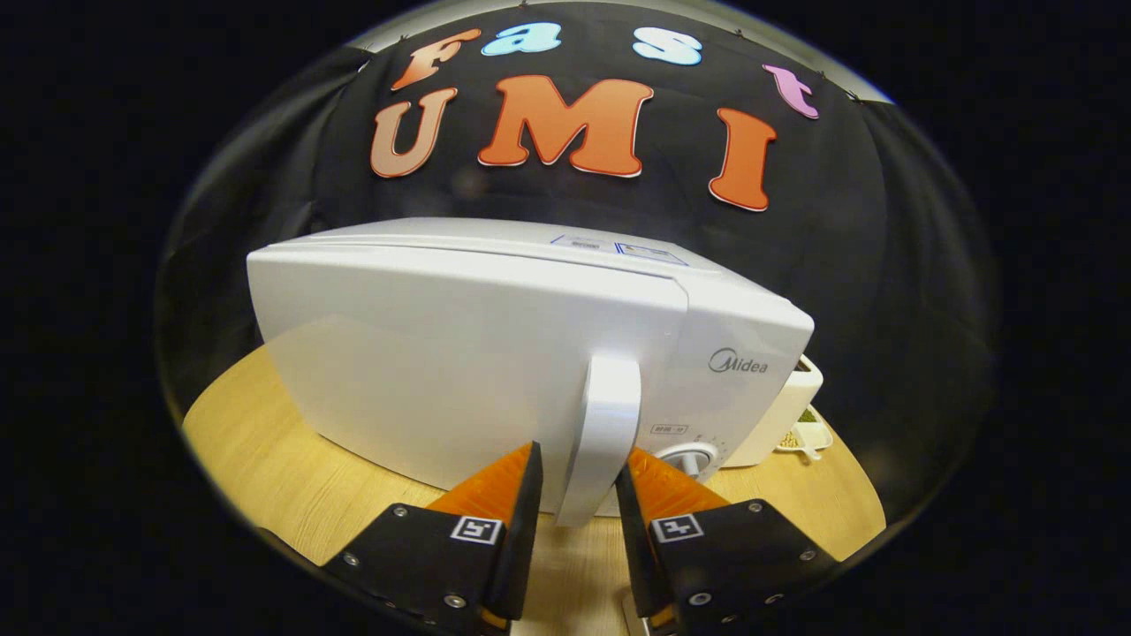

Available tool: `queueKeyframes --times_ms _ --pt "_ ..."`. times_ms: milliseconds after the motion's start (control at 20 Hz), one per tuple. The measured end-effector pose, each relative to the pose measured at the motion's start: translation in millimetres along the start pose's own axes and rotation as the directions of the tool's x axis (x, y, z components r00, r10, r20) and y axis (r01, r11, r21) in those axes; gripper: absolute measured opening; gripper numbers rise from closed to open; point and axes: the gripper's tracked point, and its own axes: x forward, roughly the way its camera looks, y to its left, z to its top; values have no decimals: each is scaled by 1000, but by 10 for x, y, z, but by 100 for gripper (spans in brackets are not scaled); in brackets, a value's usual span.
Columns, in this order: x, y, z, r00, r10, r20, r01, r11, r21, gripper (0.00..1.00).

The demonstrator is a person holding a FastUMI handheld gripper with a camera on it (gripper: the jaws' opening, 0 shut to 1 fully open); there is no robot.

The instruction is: Open the microwave, put the food inside, and close the microwave door.

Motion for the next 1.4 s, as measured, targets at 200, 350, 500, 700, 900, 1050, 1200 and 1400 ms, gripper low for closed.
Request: queueKeyframes --times_ms 200,350,500,700,900,1050,1200,1400 --pt "20 -10 -26 1000 -8 -7 8 1000 28 28" --pt "-2 -16 -43 998 -46 -30 48 996 75 19" --pt "-25 -10 -27 997 -67 -31 70 993 98 15" --pt "-53 -14 -46 996 -78 -51 83 990 116 13" --pt "-80 -20 -54 993 -99 -62 107 986 128 13" --pt "-104 -15 -51 991 -115 -69 124 982 142 13" --pt "-191 1 -94 989 -123 -83 134 980 149 13" --pt "-596 127 -185 991 -136 2 135 988 76 13"
